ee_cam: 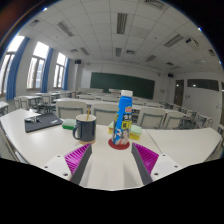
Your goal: Pour water
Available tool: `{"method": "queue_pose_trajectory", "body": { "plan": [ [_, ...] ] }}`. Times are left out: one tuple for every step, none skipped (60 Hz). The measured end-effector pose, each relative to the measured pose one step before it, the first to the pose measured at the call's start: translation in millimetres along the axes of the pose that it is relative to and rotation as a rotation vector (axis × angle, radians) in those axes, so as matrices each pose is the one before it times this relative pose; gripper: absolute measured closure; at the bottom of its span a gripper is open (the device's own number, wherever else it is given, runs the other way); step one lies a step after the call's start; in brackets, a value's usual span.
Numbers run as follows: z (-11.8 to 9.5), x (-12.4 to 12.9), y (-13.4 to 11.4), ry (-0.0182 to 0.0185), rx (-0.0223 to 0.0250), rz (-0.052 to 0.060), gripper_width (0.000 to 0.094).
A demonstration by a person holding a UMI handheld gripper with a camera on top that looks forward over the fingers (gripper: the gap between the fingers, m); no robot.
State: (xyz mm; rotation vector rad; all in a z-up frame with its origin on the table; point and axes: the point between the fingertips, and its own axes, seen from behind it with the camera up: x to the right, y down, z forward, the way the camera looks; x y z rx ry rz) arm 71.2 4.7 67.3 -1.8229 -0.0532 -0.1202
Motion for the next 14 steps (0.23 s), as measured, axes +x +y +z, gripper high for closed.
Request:
{"method": "queue_pose_trajectory", "body": {
  "plan": [
    [-4.80, -3.98, 2.03, -0.00502, 0.00067, 0.0052, 0.0080],
    [0.51, -6.32, 1.34, -0.00408, -0.00002, 0.0053, 0.0081],
    [-3.90, -4.16, 2.42, -0.00573, -0.00118, 0.0046, 0.0083],
    [-3.28, -4.12, 2.86, -0.00545, -0.00184, 0.0036, 0.0081],
    [-3.20, -3.86, 2.80, -0.00512, -0.00176, 0.0026, 0.0081],
    [2.48, -4.59, 2.34, -0.00420, -0.00101, 0.0021, 0.0083],
    [-7.03, -2.01, 2.71, -0.00471, -0.00090, 0.0016, 0.0082],
    [-1.87, -2.95, 2.11, -0.00372, -0.00031, 0.0010, 0.0081],
    [-1.63, -2.63, 1.77, -0.00275, -0.00004, 0.0016, 0.0080],
    [-1.45, -2.55, 1.85, -0.00122, -0.00019, 0.0024, 0.0080],
    [-0.54, -1.60, 1.84, -0.00075, 0.00039, 0.0028, 0.0079],
    [3.78, -3.12, 1.40, -0.00100, 0.00110, 0.0031, 0.0080],
    [-0.52, -1.89, 1.56, -0.00197, -0.00004, 0.0028, 0.0081],
    [-0.63, -2.05, 1.53, -0.00236, 0.00053, 0.0030, 0.0082]
  ]
}}
